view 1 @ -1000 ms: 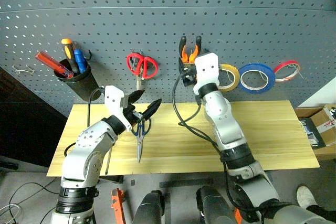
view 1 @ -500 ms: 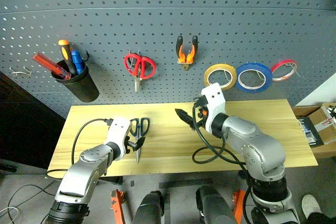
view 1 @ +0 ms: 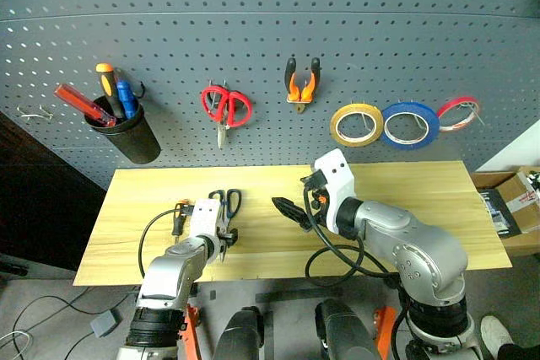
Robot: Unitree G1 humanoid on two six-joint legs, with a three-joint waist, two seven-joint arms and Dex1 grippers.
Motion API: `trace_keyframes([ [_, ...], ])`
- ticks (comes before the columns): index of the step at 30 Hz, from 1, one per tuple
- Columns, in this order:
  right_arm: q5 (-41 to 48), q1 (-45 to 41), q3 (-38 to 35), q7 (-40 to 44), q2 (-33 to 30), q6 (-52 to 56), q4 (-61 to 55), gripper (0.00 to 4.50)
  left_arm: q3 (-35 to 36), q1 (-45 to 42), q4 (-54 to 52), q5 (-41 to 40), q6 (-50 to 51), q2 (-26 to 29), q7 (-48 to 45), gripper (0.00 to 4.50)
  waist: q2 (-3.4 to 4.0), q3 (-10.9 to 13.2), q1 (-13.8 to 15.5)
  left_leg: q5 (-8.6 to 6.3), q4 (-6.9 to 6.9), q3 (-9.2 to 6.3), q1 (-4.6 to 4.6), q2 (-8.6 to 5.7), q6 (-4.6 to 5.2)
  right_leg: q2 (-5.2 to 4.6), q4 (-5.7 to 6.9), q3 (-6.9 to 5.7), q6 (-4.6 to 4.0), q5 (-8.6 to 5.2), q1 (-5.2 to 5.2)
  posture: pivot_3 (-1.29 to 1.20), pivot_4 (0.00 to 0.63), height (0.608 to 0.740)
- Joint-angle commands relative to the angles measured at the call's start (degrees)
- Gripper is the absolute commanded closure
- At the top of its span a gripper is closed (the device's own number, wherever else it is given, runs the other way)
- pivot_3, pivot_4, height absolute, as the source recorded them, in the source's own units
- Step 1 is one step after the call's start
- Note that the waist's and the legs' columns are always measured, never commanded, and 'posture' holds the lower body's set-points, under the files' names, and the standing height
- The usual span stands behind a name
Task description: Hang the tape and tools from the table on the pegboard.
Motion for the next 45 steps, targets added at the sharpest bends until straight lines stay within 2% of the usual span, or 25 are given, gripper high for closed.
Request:
trace_keyframes([
  [1,2.7,1.0,-0.1,0.7,-0.6,0.9,-3.7,0.01,0.2,-1.4,2.1,2.6,-0.9,-1.2,2.7,0.45,0.0,0.0,0.0,0.0,0.0,0.01,0.0,0.0,0.0,0.0,0.0,0.0,0.0,0.0,0.0,-0.09,0.222,0.74],
  [3,3.8,1.3,-0.3,1.0,-1.2,1.6,-4.1,0.01,1.7,-1.9,3.2,2.7,-0.8,-2.5,4.1,0.45,0.0,0.0,-0.1,0.0,0.0,0.01,0.0,0.01,0.0,0.0,0.0,0.0,0.0,0.0,0.0,-0.09,0.222,0.74],
  [6,5.2,1.8,-0.6,1.9,-3.2,3.0,-4.7,0.0,2.8,-2.4,4.4,2.7,-1.2,-3.6,4.5,1.07,-0.03,0.0,-0.1,0.0,0.02,0.03,0.0,0.0,0.0,0.0,0.0,0.01,0.0,0.0,0.01,-0.1,0.223,0.74],
  [11,6.2,1.9,-1.2,2.1,-6.1,3.3,-4.6,0.0,2.6,-2.4,5.5,2.1,-3.7,-3.8,2.0,2.59,-0.05,-0.1,-0.1,0.0,0.02,0.03,0.01,0.0,0.0,0.01,0.01,0.0,0.01,0.0,0.03,-0.11,0.225,0.74],
  [14,6.7,2.1,-2.0,1.8,-7.5,3.3,-5.1,0.0,3.0,-0.9,2.2,1.1,-5.4,-3.5,-0.1,3.56,-0.05,0.0,-0.1,0.0,0.01,0.05,0.01,0.0,0.0,0.01,0.0,0.01,0.0,0.0,0.03,-0.11,0.228,0.74],
  [15,7.1,2.3,-2.3,1.8,-7.9,3.4,-5.4,0.0,3.9,-0.4,0.6,0.5,-4.8,-3.9,-0.2,3.66,-0.06,0.0,-0.1,0.0,0.02,0.06,0.0,0.0,0.0,0.0,0.0,0.01,0.0,0.0,0.03,-0.11,0.227,0.74],
  [19,8.6,3.7,-3.9,2.3,-9.6,3.9,-7.5,0.0,1.6,2.7,-6.8,1.5,-6.5,-0.2,-3.7,3.66,-0.06,0.0,-0.1,0.0,0.0,0.04,-0.05,0.02,0.0,0.0,-0.05,-0.01,0.01,0.0,0.01,-0.1,0.225,0.74],
  [24,10.4,5.1,-4.8,4.2,-13.3,1.6,-10.5,0.0,2.8,7.2,-14.6,1.3,-13.3,4.4,-7.7,3.66,-0.06,0.0,-0.1,0.0,0.0,0.05,-0.05,0.03,0.0,0.0,-0.07,0.0,0.01,0.0,0.01,-0.09,0.225,0.74],
  [28,12.3,6.9,-6.8,8.5,-17.6,-4.6,-15.4,0.0,1.7,15.6,-23.1,3.5,-31.8,13.5,-17.9,3.66,-0.06,0.0,-0.2,-0.01,-0.04,0.07,-0.05,0.12,0.0,-0.03,-0.12,0.02,0.0,-0.01,0.0,-0.09,0.225,0.74],
  [31,12.0,8.7,-6.3,10.1,-19.7,-9.1,-16.4,0.0,1.3,20.8,-26.2,5.1,-45.3,17.5,-22.6,3.66,-0.05,0.0,0.1,-0.02,-0.08,0.11,-0.05,0.15,0.0,-0.1,-0.2,0.03,-0.01,-0.02,0.01,-0.08,0.223,0.74],
  [34,11.1,10.2,-4.8,12.2,-22.1,-13.6,-16.4,0.0,2.1,23.4,-27.9,4.9,-55.0,18.2,-25.0,3.66,-0.06,0.0,0.3,-0.03,-0.06,0.14,-0.07,0.15,0.03,-0.13,-0.23,0.03,-0.01,-0.02,0.04,-0.08,0.221,0.74],
  [37,11.2,10.7,-4.6,13.4,-23.0,-16.7,-15.2,0.0,3.9,21.8,-27.9,4.3,-57.4,17.3,-24.4,3.66,-0.06,0.0,0.9,-0.03,-0.02,0.12,-0.07,0.16,0.04,-0.12,-0.2,-0.02,-0.01,-0.02,0.07,-0.07,0.218,0.74],
  [45,10.4,7.4,-5.3,14.3,-23.5,-21.8,-9.3,0.0,6.9,10.7,-22.2,4.2,-53.0,14.7,-19.9,3.67,-0.09,-0.1,1.3,-0.01,0.04,0.18,-0.03,0.12,0.05,0.08,-0.11,-0.02,0.03,0.01,0.1,-0.06,0.211,0.74],
])
